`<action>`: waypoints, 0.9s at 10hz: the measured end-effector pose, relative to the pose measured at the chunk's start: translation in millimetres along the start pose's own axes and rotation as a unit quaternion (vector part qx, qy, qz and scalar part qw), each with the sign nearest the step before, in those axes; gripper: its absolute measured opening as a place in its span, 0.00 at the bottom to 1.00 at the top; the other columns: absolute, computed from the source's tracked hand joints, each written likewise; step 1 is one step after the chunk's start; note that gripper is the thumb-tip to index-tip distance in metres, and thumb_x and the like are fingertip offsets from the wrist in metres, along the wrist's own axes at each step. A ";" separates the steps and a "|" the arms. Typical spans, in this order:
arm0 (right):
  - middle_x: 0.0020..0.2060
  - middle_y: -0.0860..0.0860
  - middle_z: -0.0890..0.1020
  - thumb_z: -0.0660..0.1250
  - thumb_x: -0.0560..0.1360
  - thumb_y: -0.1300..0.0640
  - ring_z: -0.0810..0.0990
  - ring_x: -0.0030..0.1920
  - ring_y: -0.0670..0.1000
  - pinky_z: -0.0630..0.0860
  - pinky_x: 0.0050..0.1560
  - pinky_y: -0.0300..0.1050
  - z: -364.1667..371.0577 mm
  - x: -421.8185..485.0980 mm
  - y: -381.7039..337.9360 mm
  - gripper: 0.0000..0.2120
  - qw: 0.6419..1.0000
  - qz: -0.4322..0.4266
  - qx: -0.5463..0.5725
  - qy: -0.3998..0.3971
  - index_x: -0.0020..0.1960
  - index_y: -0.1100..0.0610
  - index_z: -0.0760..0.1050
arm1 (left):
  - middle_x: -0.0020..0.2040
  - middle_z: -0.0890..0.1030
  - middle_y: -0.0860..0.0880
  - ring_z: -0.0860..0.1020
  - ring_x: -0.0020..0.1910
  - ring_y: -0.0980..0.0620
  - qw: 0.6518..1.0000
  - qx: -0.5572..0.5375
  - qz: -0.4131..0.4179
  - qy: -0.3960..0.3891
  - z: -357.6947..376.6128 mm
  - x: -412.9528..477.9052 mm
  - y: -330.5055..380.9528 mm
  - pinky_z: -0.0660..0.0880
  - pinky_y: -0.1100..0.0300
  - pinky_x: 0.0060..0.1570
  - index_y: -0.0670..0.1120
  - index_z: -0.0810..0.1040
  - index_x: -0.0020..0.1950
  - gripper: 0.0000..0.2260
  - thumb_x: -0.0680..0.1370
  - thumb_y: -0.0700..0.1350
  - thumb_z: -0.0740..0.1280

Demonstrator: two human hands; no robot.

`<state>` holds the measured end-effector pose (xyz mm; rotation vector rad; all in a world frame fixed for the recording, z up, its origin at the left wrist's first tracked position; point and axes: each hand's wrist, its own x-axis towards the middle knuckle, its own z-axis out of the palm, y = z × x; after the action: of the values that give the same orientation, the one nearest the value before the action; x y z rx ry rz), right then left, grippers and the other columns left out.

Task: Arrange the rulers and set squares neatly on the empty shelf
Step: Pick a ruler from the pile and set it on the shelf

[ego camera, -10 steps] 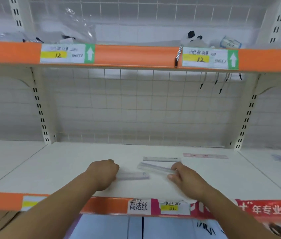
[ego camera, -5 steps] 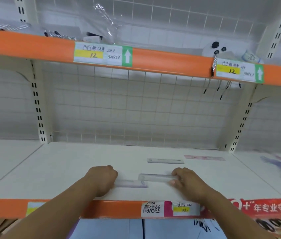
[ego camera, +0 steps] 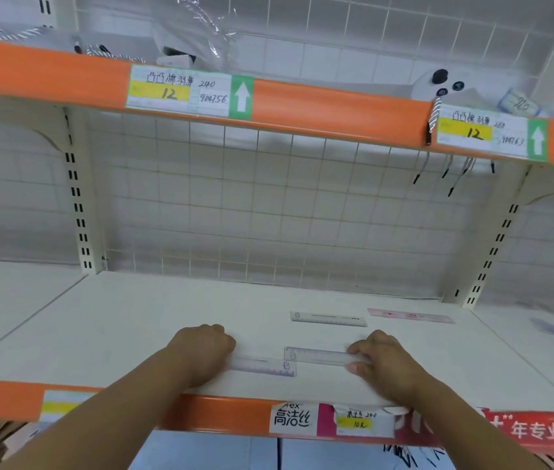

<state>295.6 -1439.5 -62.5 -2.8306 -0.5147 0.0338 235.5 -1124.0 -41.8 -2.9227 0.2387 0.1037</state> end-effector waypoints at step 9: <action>0.46 0.45 0.67 0.65 0.77 0.49 0.67 0.53 0.47 0.63 0.53 0.38 -11.7 35.2 10.5 0.07 0.997 -0.037 0.047 -0.044 0.52 0.47 0.69 | 0.62 0.73 0.47 0.74 0.61 0.48 0.989 -0.079 -0.068 -0.102 -15.7 -7.6 10.7 0.71 0.55 0.56 0.47 0.72 0.64 0.26 0.74 0.63 0.66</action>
<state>333.0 -1439.7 -53.1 -2.7256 -0.6196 0.1645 227.1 -1136.5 -27.9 -3.0444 -0.0034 0.4144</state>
